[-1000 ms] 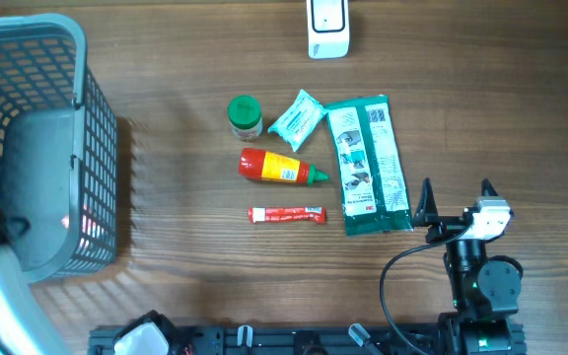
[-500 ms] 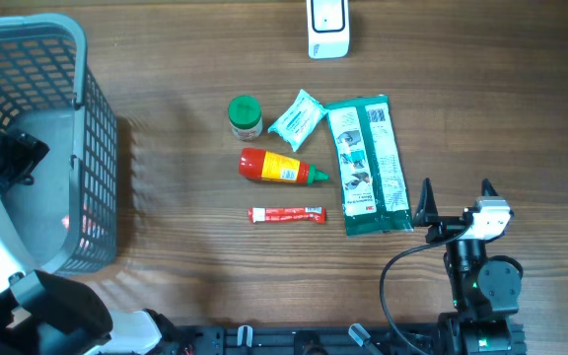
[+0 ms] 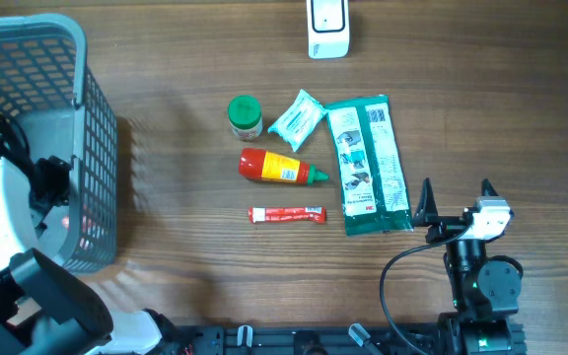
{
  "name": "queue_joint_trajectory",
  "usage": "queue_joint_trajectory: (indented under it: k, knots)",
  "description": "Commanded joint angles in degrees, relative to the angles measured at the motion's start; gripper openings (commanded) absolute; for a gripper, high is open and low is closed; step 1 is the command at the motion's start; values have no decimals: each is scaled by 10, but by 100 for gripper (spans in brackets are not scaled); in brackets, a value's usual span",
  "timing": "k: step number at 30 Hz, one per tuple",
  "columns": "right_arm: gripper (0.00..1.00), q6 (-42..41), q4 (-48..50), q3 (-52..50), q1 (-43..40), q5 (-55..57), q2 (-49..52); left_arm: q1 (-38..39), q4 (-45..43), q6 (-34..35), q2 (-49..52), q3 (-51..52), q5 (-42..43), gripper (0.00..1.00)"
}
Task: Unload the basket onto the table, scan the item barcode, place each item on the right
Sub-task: 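Lay the red snack stick on the table below the sauce bottle, then reach into the basket and grasp the pink tissue pack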
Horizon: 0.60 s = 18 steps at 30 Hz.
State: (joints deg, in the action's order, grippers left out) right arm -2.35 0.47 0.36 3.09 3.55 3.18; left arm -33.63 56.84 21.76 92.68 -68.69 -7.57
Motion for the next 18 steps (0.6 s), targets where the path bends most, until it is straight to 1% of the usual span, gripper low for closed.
queue_joint_trajectory:
  k: [1, 3, 7, 18]
  knots:
    - [100, -7, 3, 0, 3, 9, -1, 20, -29, 3, -11, 34, -7, 89]
    - [100, -7, 3, 0, 3, 9, -1, 27, -49, 12, -11, 54, -26, 90]
    - [100, -7, 3, 0, 3, 9, -1, 27, -80, 13, -11, 84, -25, 90]
    - [100, -7, 3, 0, 3, 9, -1, 27, -97, 14, -11, 103, -22, 90]
